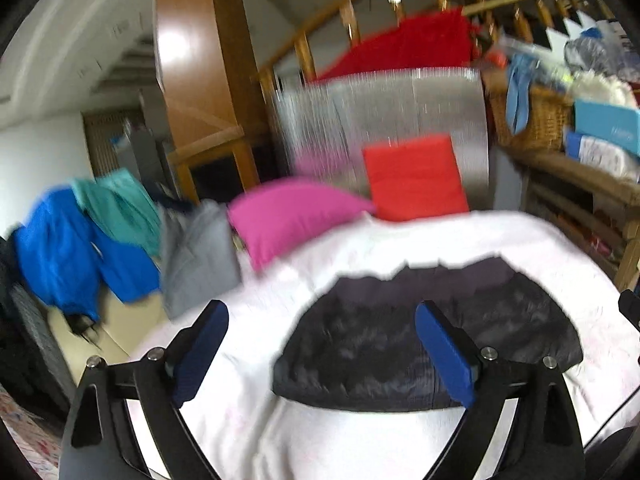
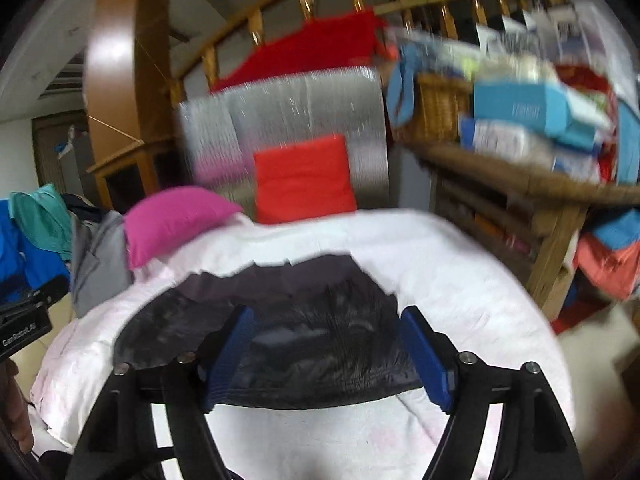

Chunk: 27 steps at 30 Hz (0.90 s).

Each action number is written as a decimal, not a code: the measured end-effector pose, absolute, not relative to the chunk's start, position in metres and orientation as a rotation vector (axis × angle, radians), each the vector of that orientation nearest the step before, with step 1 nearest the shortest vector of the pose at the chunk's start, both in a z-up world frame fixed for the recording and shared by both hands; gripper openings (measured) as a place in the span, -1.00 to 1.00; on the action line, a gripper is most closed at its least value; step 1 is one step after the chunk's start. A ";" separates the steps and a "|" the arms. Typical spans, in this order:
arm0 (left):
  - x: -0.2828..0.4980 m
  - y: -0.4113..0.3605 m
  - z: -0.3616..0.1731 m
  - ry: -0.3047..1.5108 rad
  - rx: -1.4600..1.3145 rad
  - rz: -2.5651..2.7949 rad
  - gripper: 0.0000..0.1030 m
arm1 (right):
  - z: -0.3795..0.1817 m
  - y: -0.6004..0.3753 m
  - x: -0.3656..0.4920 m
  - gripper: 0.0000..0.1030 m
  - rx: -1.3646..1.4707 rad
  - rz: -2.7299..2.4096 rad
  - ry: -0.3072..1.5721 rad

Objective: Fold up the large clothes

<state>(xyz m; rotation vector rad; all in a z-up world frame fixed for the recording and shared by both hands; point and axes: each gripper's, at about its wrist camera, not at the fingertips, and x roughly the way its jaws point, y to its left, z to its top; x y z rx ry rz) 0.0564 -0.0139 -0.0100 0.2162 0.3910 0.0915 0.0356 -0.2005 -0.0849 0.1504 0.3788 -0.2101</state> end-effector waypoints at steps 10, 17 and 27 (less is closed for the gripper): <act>-0.038 0.007 0.074 0.220 0.153 0.123 0.97 | -0.010 -0.156 -0.052 0.59 0.123 -0.195 0.350; -0.070 0.021 0.087 0.220 0.130 0.156 0.98 | 0.004 -0.134 -0.089 0.59 0.138 -0.192 0.360; -0.099 0.033 0.094 0.204 0.132 0.176 0.98 | 0.010 -0.120 -0.108 0.59 0.148 -0.184 0.362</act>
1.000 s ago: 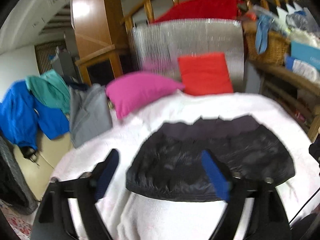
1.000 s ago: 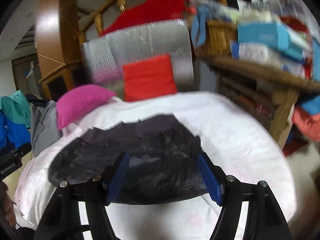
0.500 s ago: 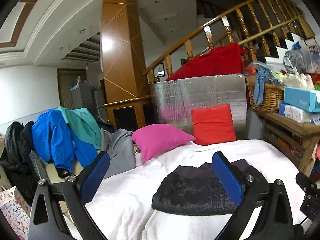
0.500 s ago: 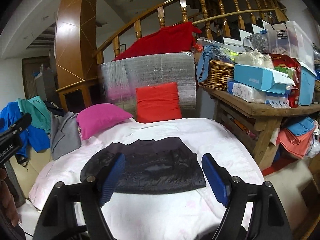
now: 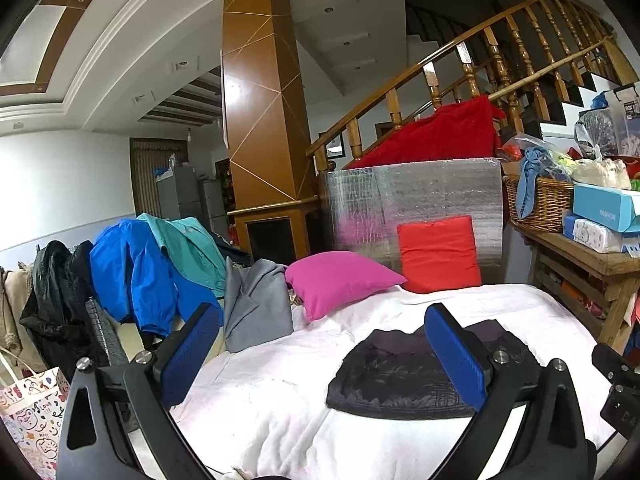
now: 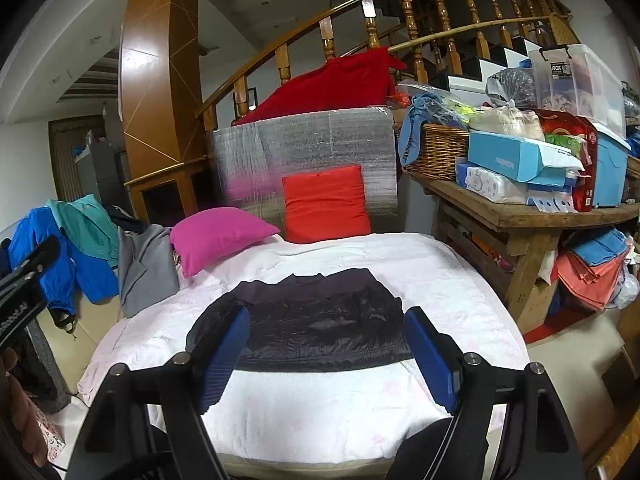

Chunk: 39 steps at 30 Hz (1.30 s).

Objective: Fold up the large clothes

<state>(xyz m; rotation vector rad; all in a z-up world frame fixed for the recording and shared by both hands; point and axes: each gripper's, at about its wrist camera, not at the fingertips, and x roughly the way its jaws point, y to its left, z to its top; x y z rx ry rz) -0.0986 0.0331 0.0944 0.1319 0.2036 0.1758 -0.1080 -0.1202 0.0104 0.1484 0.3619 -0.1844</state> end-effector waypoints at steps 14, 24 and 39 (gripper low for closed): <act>-0.100 0.042 0.093 0.209 0.117 0.196 0.98 | 0.002 -0.117 -0.095 0.59 0.146 -0.171 0.406; -0.101 0.039 0.092 0.211 0.120 0.194 0.98 | 0.000 -0.118 -0.095 0.59 0.157 -0.171 0.399; -0.096 0.046 0.089 0.222 0.123 0.185 0.98 | -0.004 -0.117 -0.095 0.59 0.171 -0.170 0.397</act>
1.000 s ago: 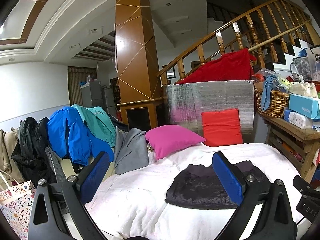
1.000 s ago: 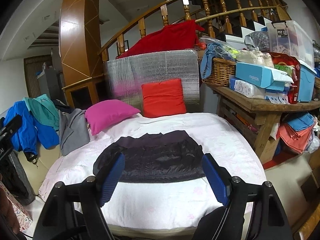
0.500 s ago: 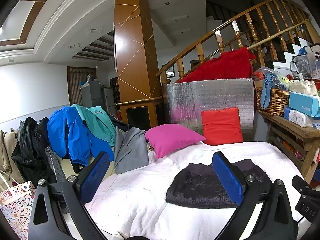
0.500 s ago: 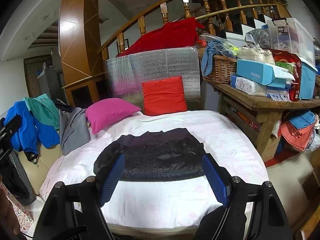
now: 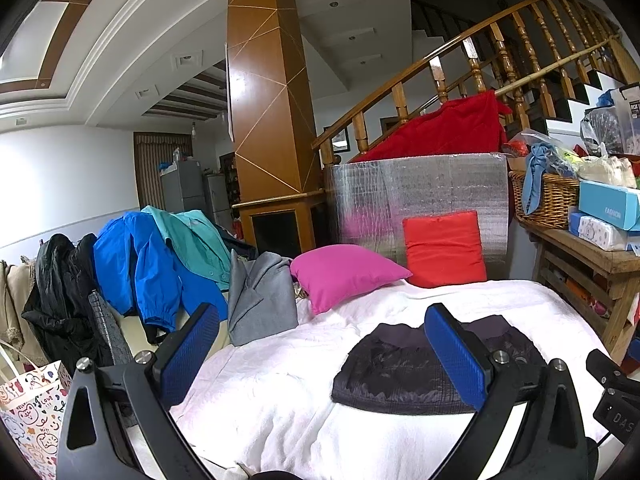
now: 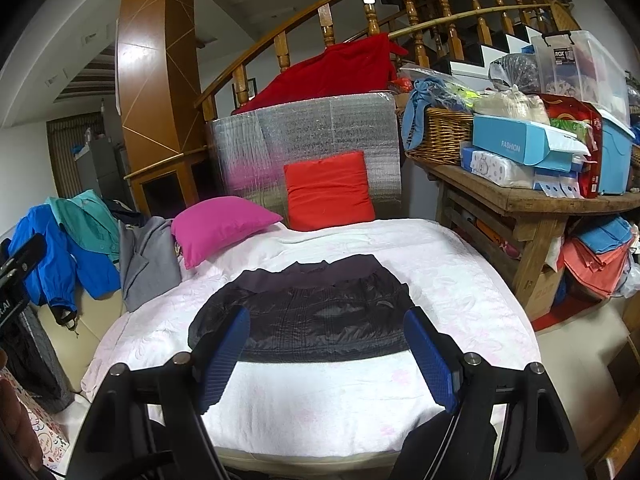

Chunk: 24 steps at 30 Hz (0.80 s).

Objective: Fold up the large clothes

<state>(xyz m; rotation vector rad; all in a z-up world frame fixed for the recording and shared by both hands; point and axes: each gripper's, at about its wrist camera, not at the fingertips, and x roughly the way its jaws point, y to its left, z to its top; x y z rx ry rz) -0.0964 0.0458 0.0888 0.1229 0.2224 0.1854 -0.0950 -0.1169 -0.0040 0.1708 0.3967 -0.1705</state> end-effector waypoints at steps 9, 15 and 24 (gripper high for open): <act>-0.095 0.047 0.088 0.224 0.125 0.183 0.98 | -0.005 -0.117 -0.096 0.59 0.179 -0.177 0.393; -0.092 0.054 0.086 0.229 0.128 0.177 0.98 | -0.006 -0.117 -0.094 0.59 0.181 -0.179 0.396; -0.088 0.058 0.083 0.236 0.128 0.171 0.98 | -0.007 -0.117 -0.094 0.59 0.183 -0.179 0.399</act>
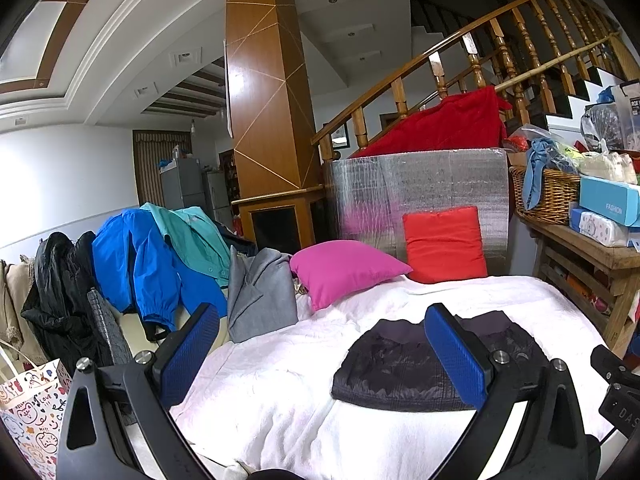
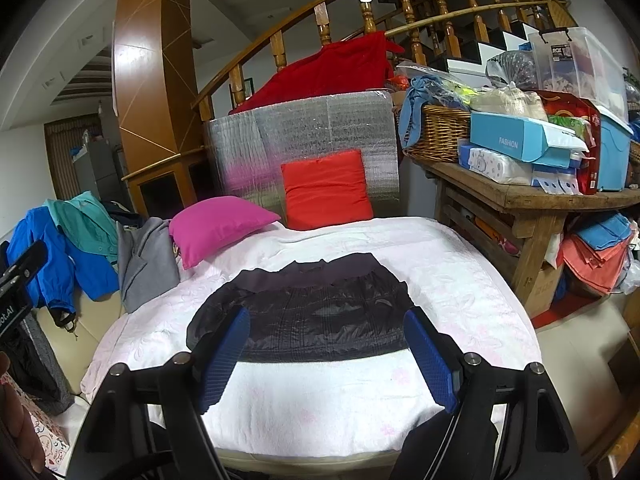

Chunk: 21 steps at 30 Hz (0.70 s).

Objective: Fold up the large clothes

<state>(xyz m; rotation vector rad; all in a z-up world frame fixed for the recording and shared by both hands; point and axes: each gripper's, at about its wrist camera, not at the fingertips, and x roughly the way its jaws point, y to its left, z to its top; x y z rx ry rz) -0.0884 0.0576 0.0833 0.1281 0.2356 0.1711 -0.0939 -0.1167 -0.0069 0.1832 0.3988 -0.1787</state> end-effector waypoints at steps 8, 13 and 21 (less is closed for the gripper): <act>-0.086 0.060 0.081 0.242 0.128 0.168 0.98 | -0.008 -0.118 -0.092 0.59 0.188 -0.181 0.402; -0.084 0.060 0.079 0.246 0.130 0.165 0.98 | -0.010 -0.120 -0.091 0.59 0.190 -0.183 0.403; -0.083 0.064 0.078 0.250 0.123 0.161 0.98 | -0.011 -0.122 -0.089 0.59 0.187 -0.189 0.406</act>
